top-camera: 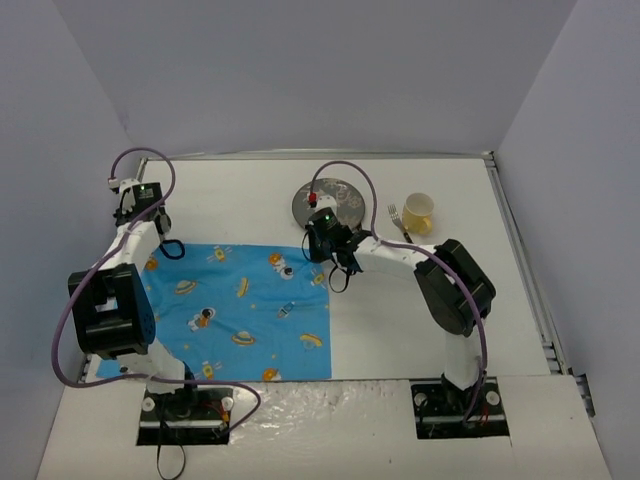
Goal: Set the dinner table for one person
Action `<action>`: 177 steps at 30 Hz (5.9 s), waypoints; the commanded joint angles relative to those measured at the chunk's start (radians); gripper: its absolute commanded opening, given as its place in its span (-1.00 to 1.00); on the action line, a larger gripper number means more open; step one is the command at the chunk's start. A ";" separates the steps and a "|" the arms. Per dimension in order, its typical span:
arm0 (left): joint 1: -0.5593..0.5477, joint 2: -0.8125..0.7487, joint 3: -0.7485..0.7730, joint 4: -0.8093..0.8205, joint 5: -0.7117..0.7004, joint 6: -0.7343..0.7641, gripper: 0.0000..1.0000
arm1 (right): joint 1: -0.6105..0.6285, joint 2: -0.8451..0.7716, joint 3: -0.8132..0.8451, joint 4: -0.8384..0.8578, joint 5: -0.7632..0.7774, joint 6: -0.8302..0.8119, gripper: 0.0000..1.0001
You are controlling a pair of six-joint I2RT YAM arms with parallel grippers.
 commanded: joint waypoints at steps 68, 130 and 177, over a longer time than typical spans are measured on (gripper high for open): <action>0.072 0.305 0.225 -0.058 0.403 -0.143 0.80 | -0.034 0.058 -0.191 0.428 -0.189 0.061 0.17; 0.099 0.149 0.037 0.072 0.472 -0.392 0.83 | -0.055 -0.723 -0.518 0.305 -0.044 0.041 1.00; -0.066 -0.511 0.019 -0.206 0.441 -0.103 0.94 | -0.151 -0.467 -0.387 0.260 -0.057 0.394 1.00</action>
